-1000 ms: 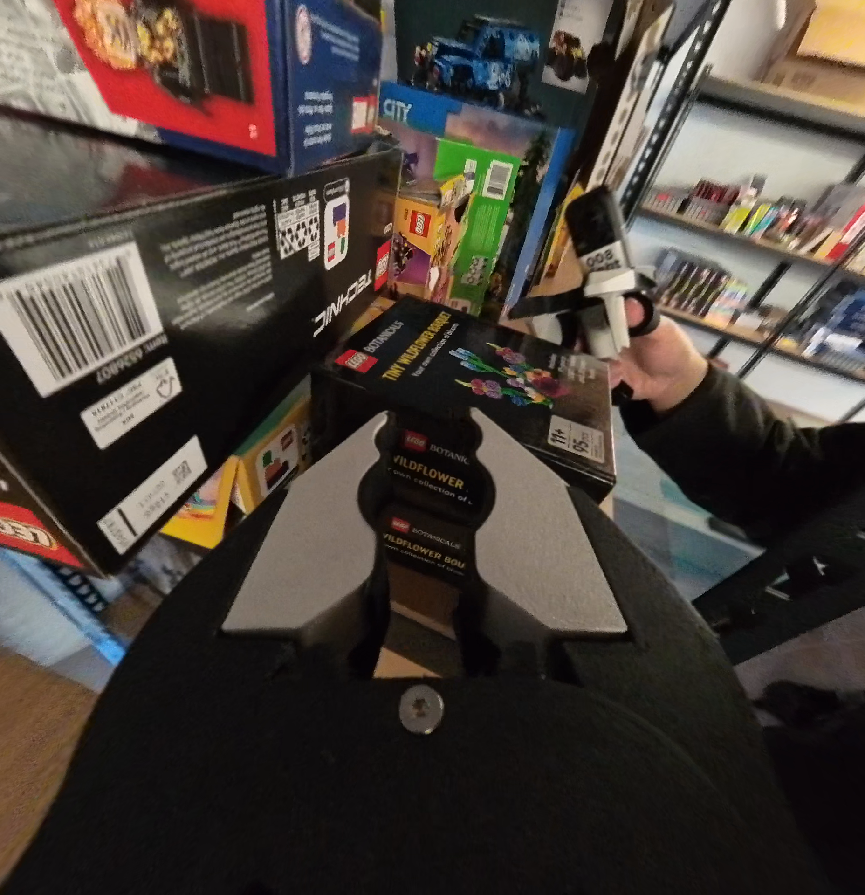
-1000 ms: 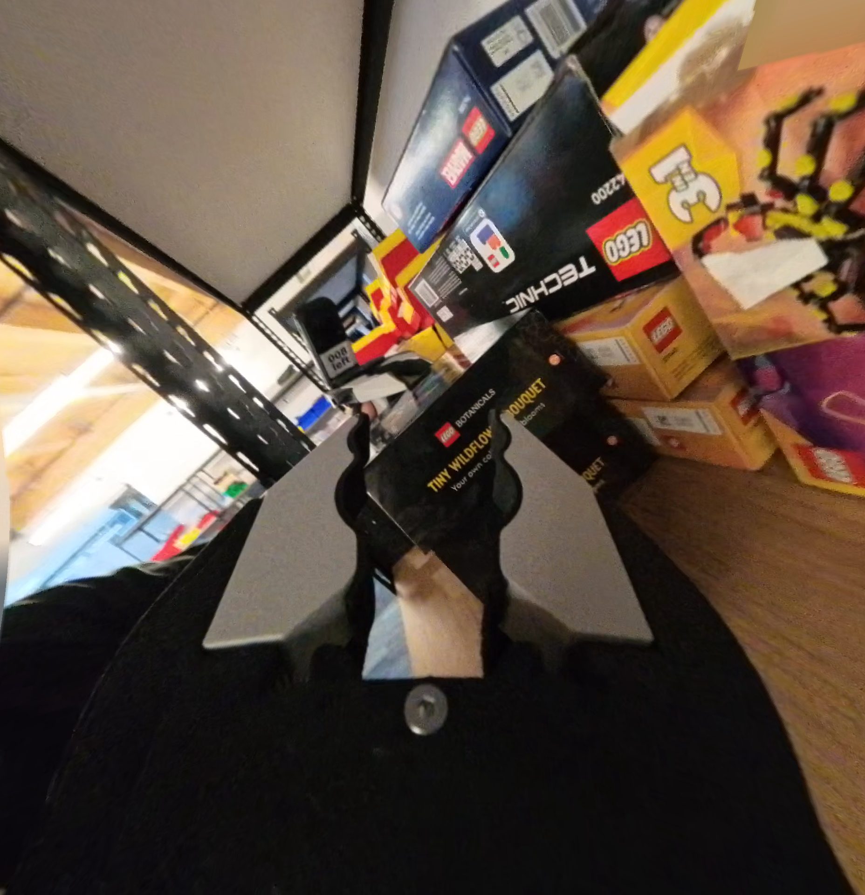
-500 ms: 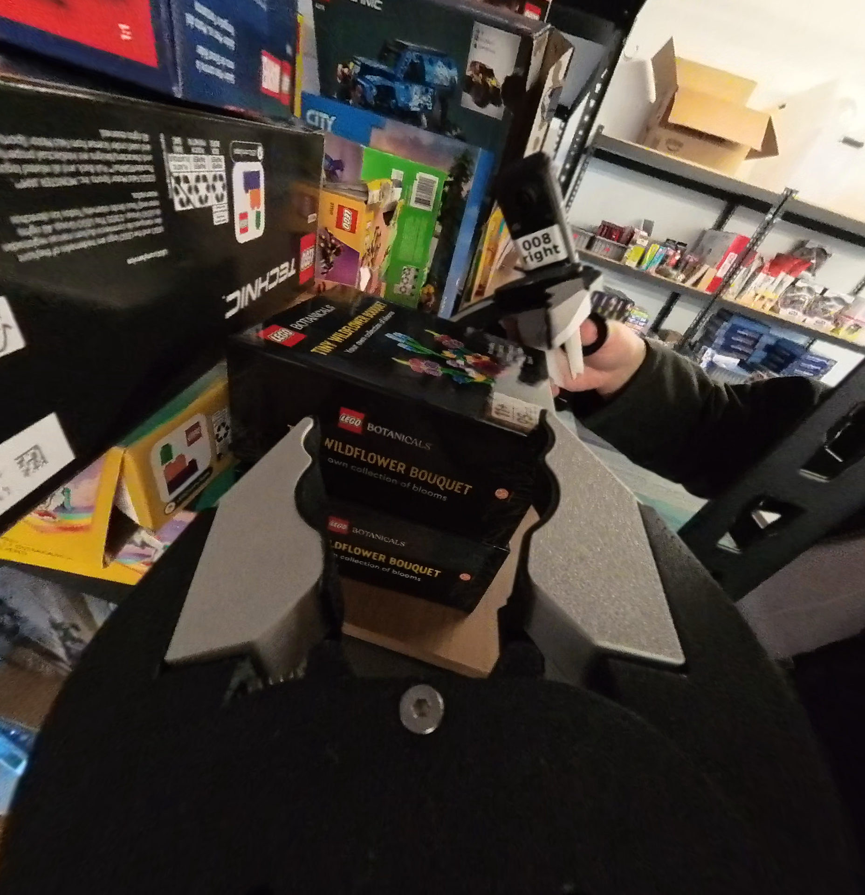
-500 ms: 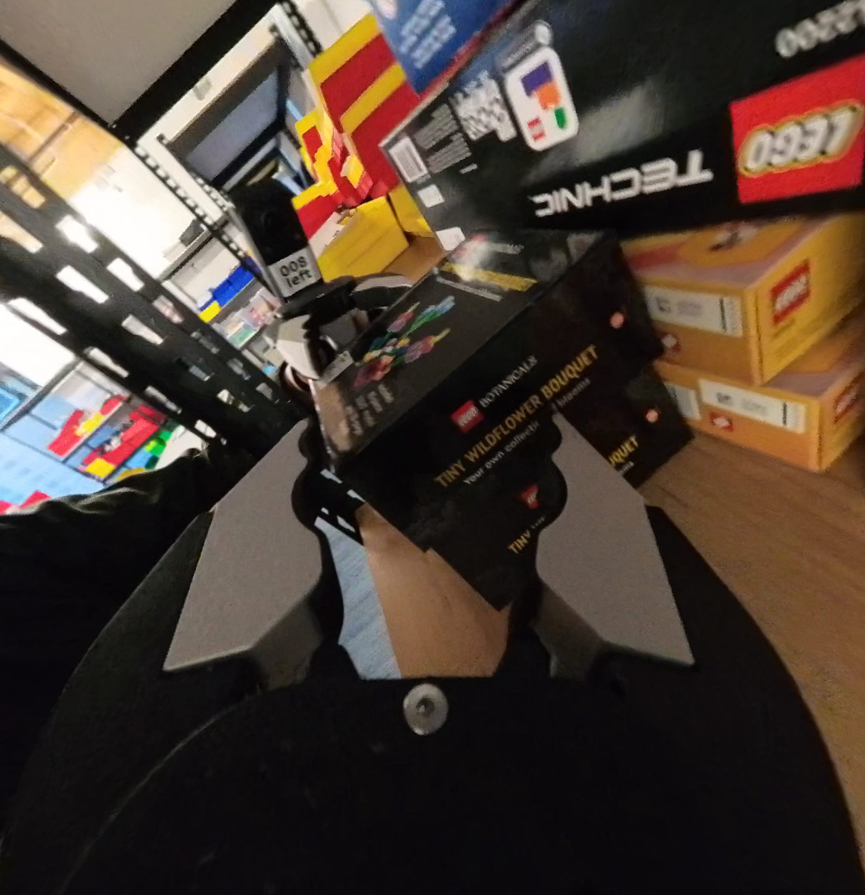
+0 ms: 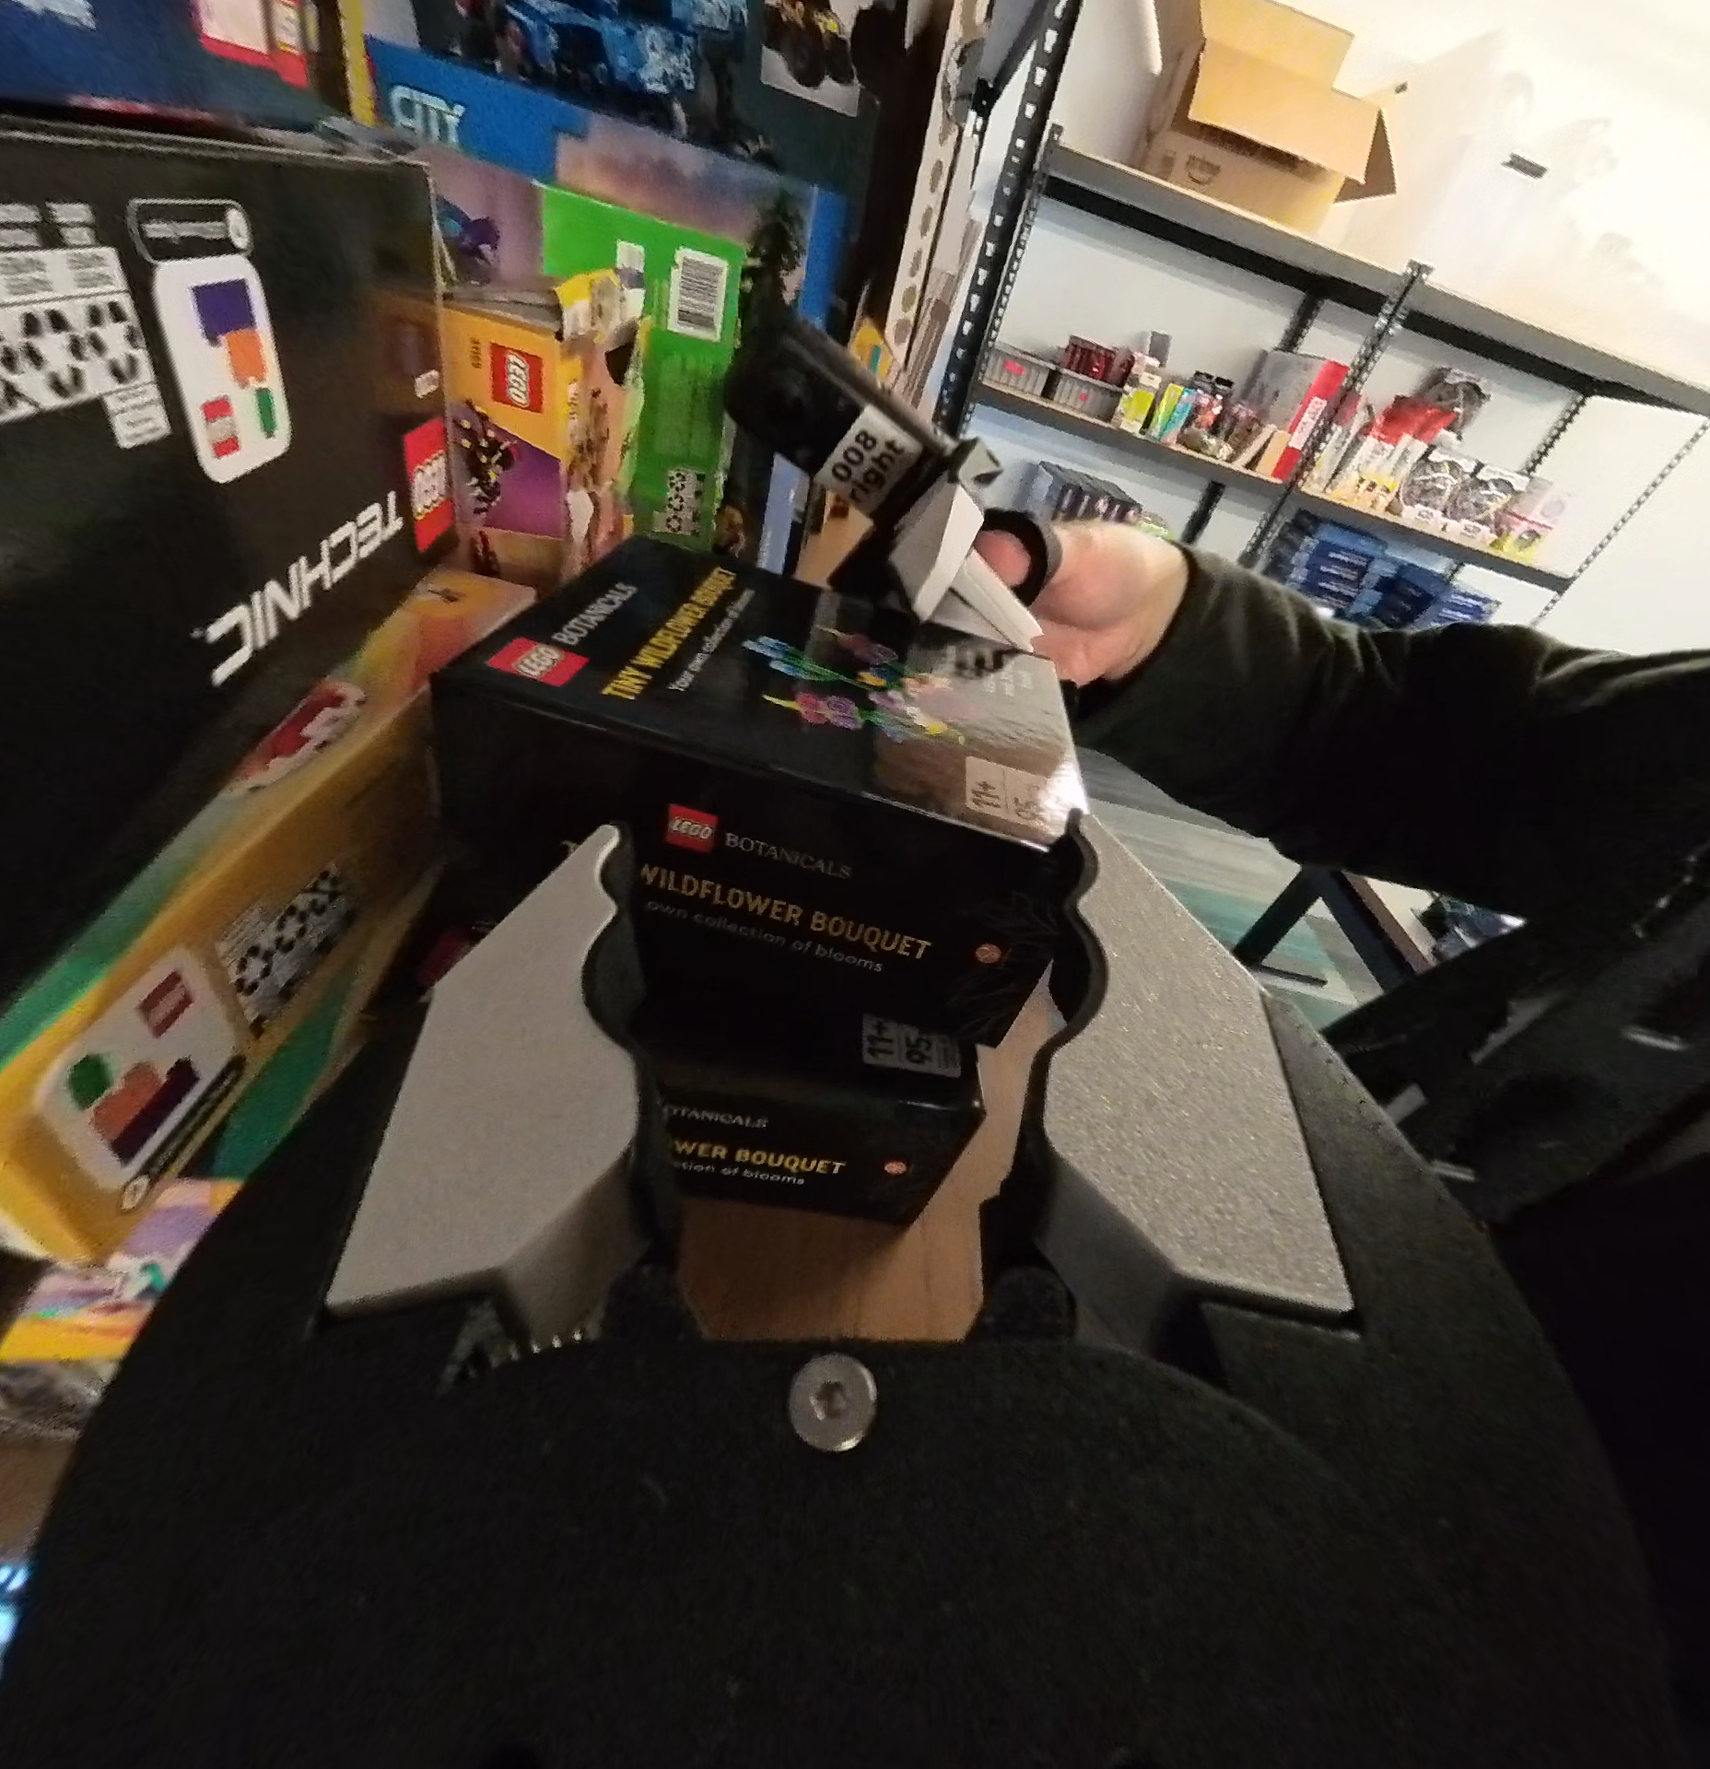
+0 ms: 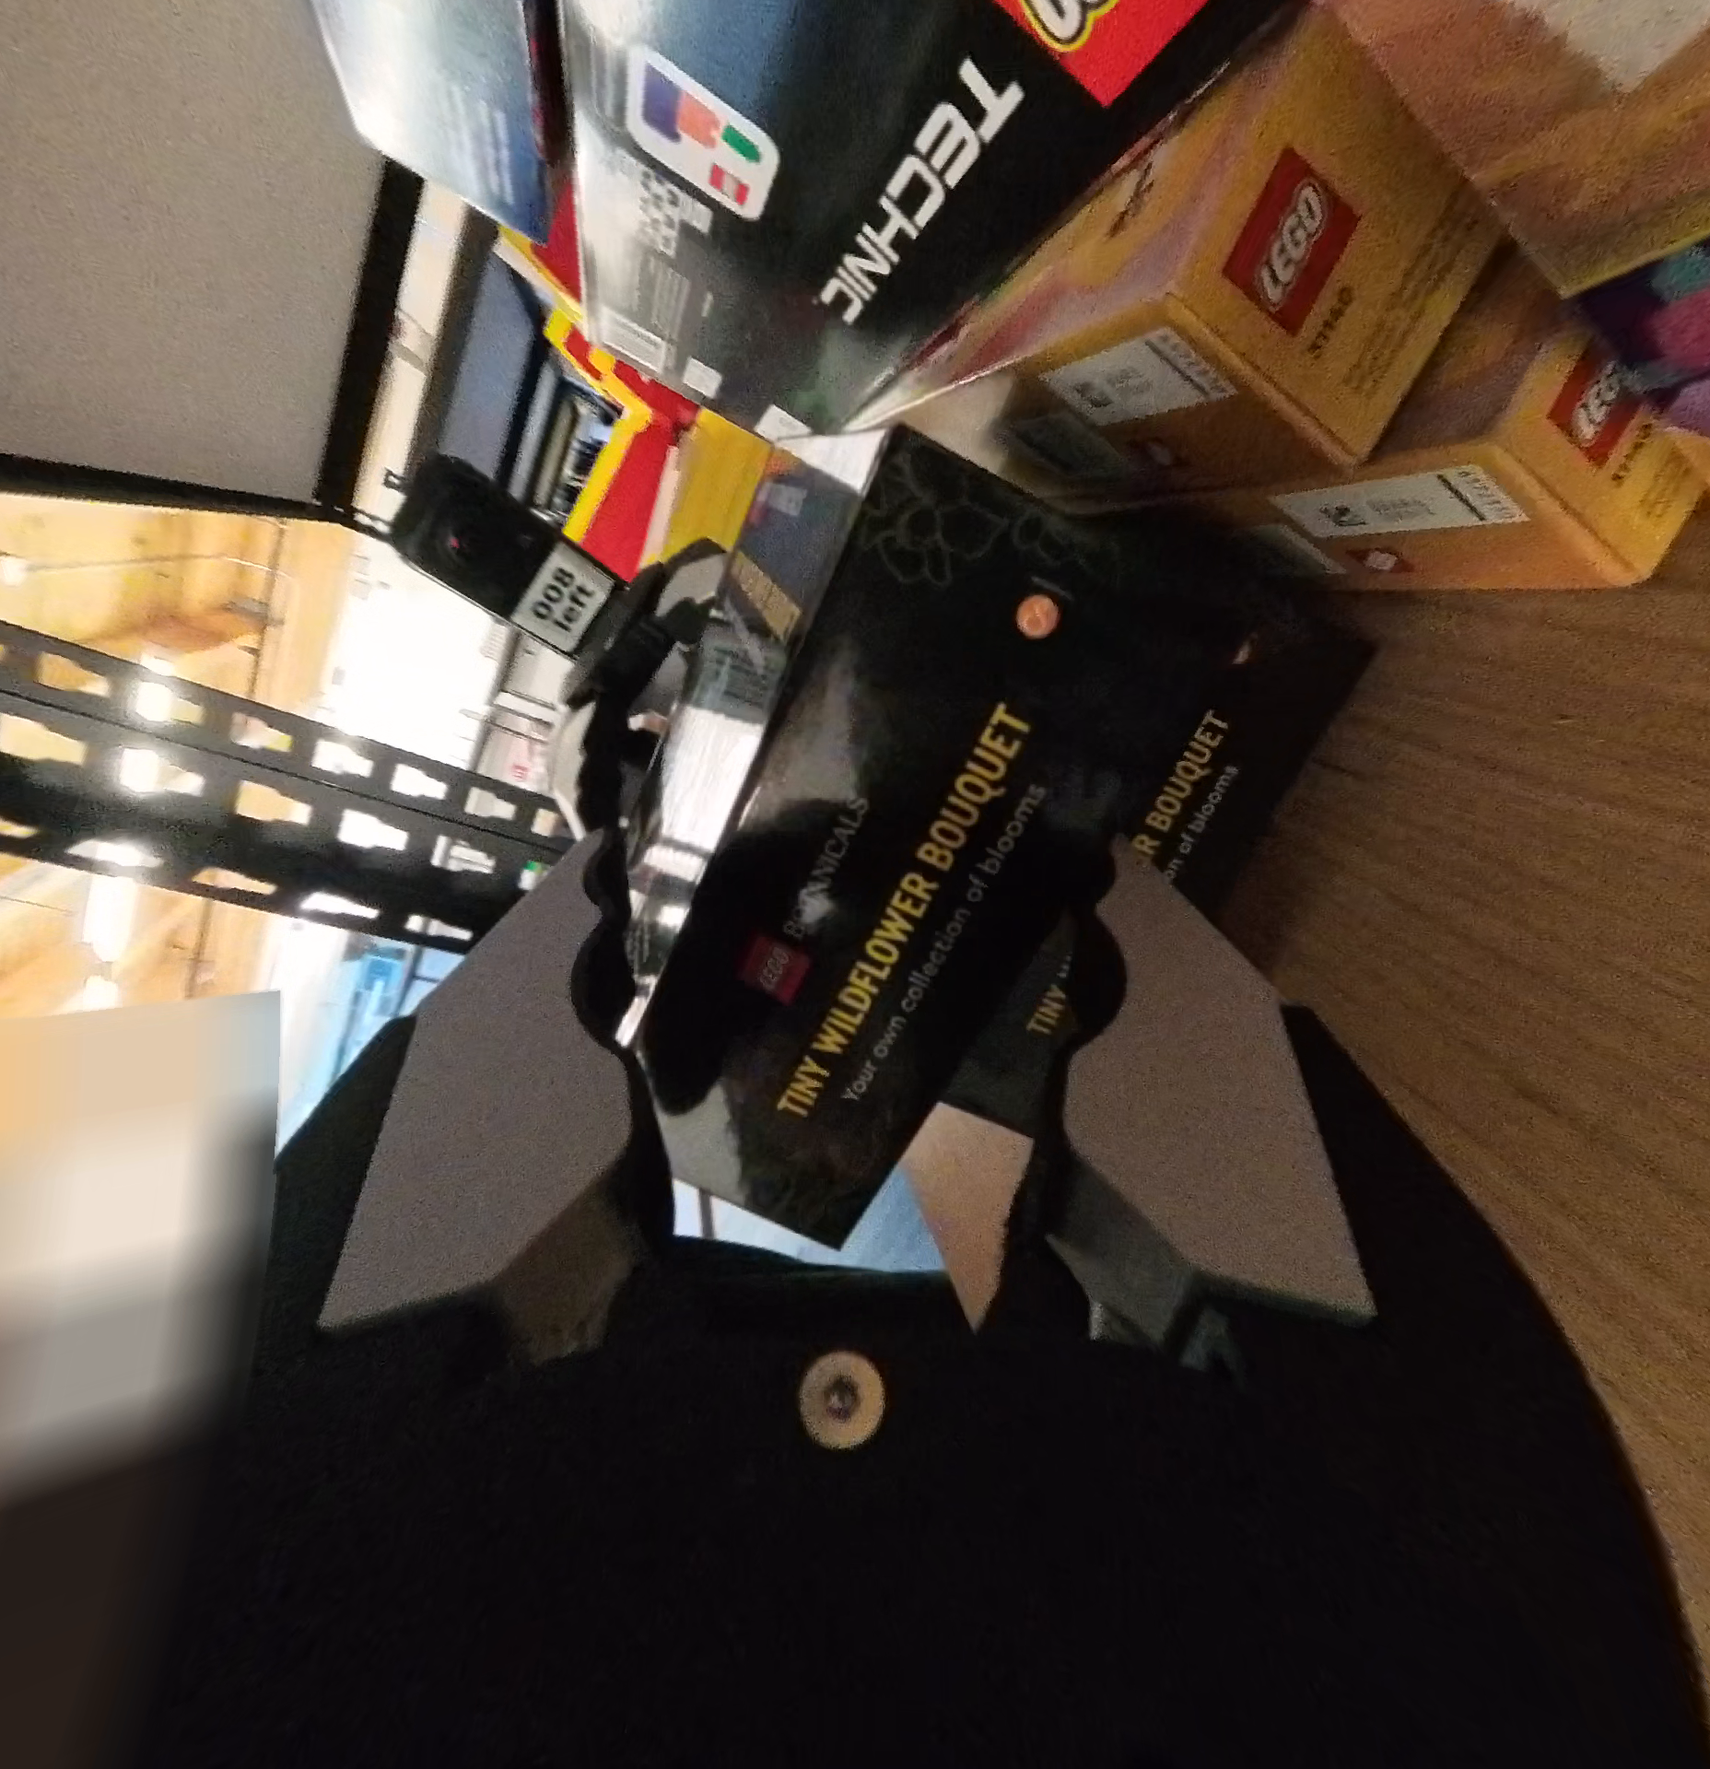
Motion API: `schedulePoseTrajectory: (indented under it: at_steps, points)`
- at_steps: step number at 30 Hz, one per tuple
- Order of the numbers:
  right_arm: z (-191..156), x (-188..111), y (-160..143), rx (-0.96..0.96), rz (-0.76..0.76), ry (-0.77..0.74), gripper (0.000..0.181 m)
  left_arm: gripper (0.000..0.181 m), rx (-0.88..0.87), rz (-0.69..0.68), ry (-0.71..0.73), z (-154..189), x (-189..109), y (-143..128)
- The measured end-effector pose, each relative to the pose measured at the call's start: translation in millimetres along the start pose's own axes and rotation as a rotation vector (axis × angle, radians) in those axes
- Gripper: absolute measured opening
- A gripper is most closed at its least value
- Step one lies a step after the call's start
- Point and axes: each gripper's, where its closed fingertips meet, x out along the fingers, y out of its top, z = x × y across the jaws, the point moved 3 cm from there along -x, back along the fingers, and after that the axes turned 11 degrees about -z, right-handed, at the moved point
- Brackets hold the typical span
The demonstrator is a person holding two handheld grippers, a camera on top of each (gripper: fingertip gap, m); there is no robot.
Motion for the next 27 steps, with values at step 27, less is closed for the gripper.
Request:
schedulePoseTrajectory:
  at_steps: [27]
  points:
    - [10,-23,-8,0.265,0.060,0.213,0.072,0.057,-0.097,0.002,0.183,-19,-27,-1]
